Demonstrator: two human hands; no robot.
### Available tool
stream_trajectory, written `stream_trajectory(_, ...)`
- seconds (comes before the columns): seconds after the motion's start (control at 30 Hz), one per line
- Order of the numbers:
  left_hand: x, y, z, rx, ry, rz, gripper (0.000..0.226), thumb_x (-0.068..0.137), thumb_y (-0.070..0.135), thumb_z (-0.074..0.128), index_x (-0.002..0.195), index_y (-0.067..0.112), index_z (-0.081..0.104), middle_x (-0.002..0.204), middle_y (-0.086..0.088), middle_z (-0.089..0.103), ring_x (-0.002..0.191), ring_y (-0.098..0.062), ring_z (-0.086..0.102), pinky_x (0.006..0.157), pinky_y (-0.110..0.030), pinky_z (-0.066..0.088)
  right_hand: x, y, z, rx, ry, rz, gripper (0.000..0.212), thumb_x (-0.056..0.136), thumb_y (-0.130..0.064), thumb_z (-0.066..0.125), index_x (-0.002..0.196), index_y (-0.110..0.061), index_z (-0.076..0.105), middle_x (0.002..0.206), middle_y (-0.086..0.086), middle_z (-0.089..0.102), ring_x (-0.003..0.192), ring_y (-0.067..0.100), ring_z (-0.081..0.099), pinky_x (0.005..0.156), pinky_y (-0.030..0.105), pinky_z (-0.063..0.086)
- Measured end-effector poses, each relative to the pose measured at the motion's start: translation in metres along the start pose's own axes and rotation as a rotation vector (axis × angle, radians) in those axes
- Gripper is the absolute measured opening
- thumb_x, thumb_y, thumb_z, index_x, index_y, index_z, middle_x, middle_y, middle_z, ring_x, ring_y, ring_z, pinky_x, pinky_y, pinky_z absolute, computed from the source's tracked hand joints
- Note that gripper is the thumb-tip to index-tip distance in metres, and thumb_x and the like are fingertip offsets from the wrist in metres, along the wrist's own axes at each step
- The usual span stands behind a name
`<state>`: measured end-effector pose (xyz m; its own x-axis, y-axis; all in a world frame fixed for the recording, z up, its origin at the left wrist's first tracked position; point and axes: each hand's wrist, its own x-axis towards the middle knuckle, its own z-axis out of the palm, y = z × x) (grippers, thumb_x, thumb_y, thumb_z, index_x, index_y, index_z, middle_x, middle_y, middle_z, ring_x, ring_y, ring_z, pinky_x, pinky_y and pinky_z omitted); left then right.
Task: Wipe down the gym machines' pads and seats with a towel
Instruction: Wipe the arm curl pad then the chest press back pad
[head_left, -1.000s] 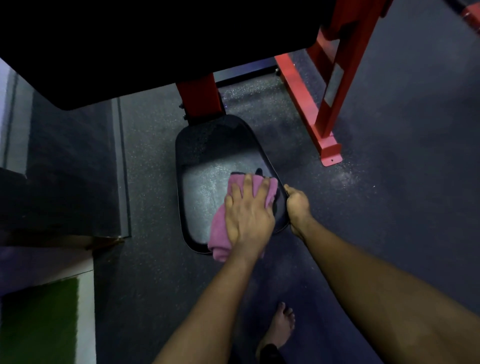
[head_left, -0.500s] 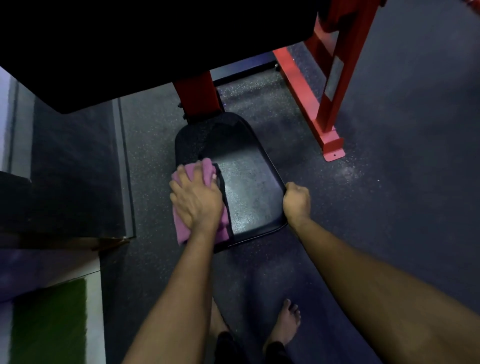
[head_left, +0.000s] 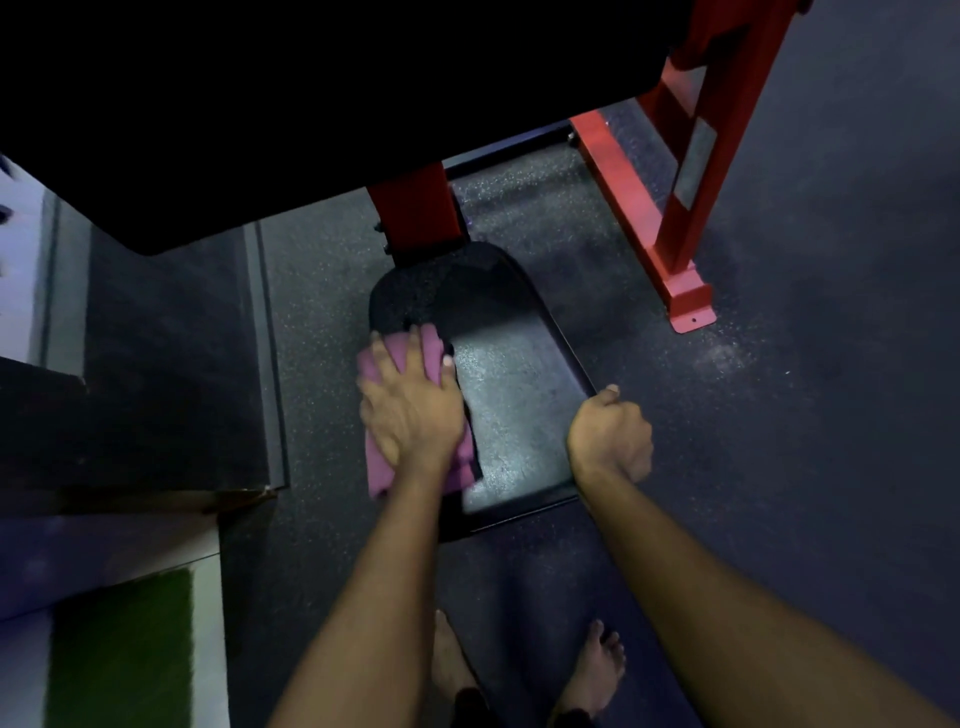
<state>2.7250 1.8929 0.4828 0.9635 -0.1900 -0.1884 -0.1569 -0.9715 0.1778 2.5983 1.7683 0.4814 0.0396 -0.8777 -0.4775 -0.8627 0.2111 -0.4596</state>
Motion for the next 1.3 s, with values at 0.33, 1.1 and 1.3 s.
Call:
stream_trajectory(0.33,-0.068,-0.009,0.0,0.04,0.047,0.129,0.067,0.101,0.063,0.028,0.16,0.034,0.015,0.168,-0.006,0.008,0.145,-0.043,0.026,0.113,-0.057,0.035,-0.006,-0.005,0.002,-0.076,0.078,-0.034,0.055,0.108,-0.036,0.031,0.106,0.002,0.071,0.105,0.023,0.071,0.097,0.039,0.068,0.084,0.044,0.051)
stream_trajectory(1.1,-0.058,-0.057,-0.022,-0.657,-0.017,-0.525,0.047,0.109,0.036,0.03,0.134,0.007,0.058,0.134,-0.022,0.059,0.123,-0.04,0.051,0.1,-0.043,0.038,-0.063,-0.012,0.009,-0.335,-0.172,-1.034,0.076,0.096,-0.072,0.026,0.162,-0.041,0.004,0.172,0.003,-0.003,0.156,0.03,0.004,0.12,0.047,0.011)
stream_trajectory(1.3,-0.065,-0.047,-0.007,-0.829,-0.063,-0.665,0.058,0.108,0.046,0.023,0.138,0.011,0.059,0.134,-0.024,0.06,0.123,-0.043,0.054,0.1,-0.045,0.041,-0.042,-0.07,0.063,-0.728,-0.217,-1.268,0.067,0.099,-0.066,0.027,0.16,-0.046,0.01,0.172,0.005,-0.001,0.152,0.049,0.006,0.123,0.063,0.013)
